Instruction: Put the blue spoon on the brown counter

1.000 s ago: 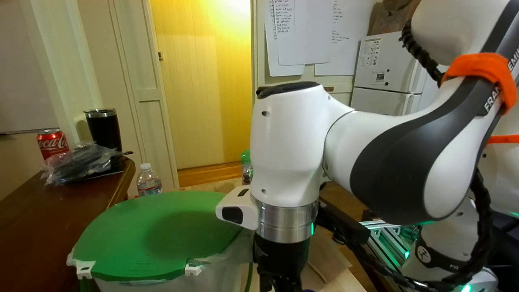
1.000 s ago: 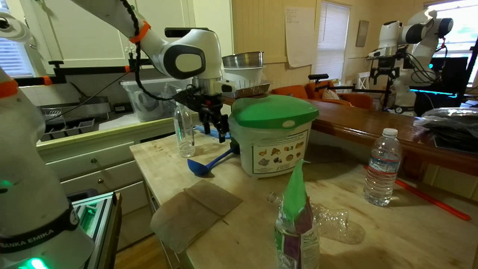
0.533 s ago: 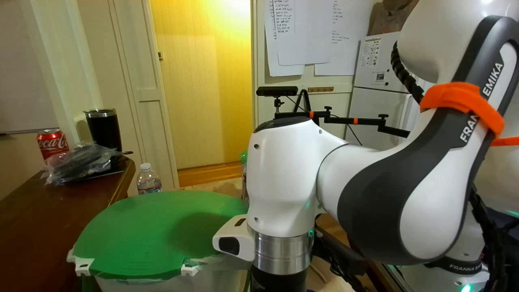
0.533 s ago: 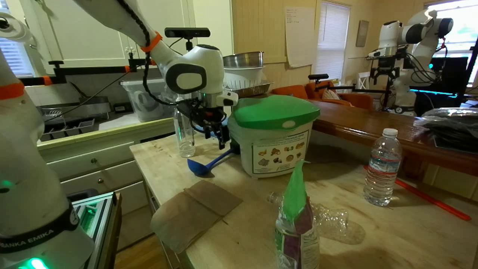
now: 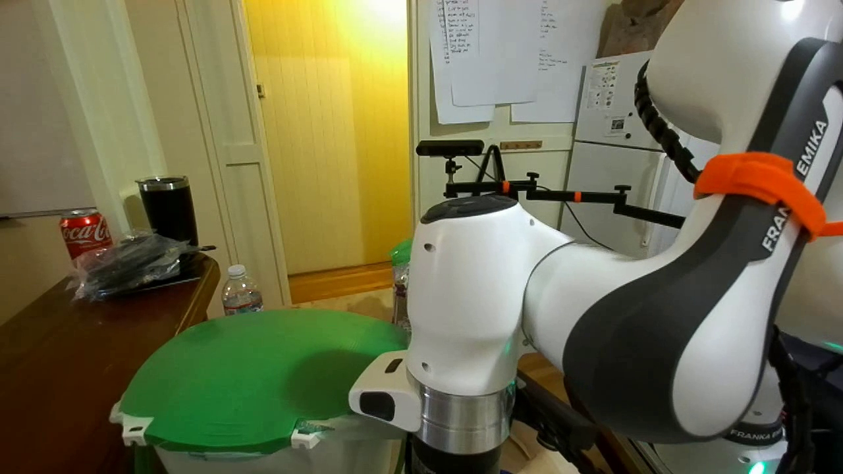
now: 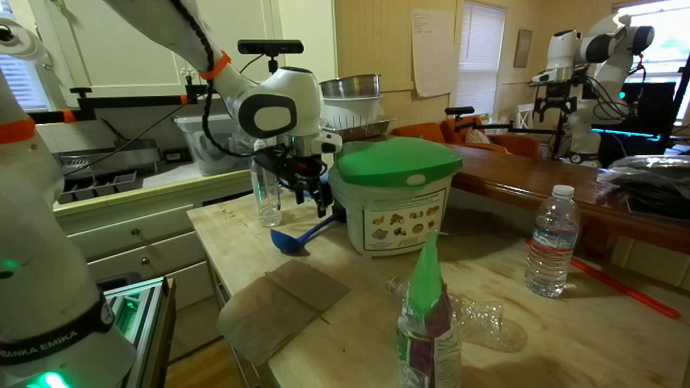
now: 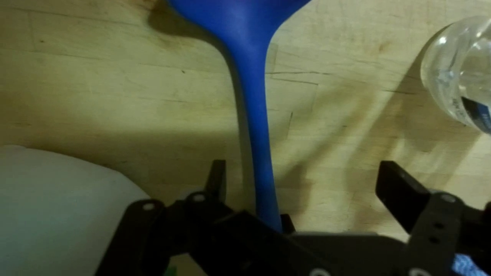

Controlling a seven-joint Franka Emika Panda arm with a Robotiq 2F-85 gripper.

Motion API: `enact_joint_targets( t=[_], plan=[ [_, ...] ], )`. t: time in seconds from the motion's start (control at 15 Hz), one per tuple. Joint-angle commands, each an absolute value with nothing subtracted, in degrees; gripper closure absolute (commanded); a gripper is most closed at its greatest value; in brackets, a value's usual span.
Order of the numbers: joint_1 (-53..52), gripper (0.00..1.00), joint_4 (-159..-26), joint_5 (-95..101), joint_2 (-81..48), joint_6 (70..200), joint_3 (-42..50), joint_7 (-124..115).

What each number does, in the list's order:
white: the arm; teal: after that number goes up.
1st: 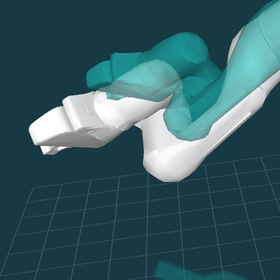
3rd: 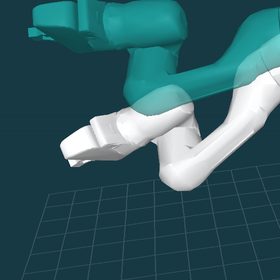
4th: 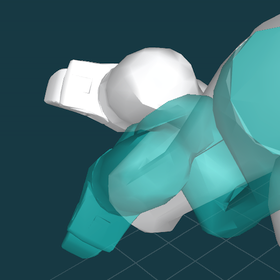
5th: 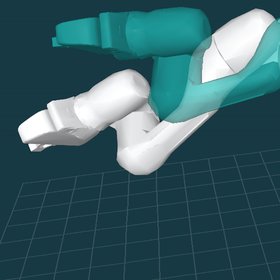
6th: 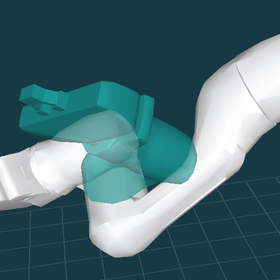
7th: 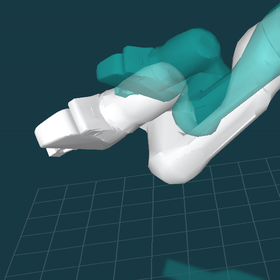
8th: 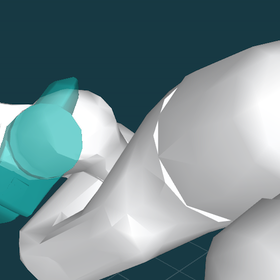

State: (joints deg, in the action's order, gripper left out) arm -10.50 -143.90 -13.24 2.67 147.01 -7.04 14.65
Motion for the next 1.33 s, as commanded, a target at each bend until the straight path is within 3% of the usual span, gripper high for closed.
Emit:
enact_joint_targets(
  t=[0.0, 0.53, 1.27],
  plan=[
    [-9.9, 0.00, -145.3, -6.6, 4.5, 149.3, -8.2, 4.4],
    [-9.4, 0.00, -147.3, 4.7, 9.6, 146.2, -12.5, -21.7],
    [-6.2, 0.00, -154.0, 7.5, 5.8, 160.4, -9.8, -12.7]
  ],
)
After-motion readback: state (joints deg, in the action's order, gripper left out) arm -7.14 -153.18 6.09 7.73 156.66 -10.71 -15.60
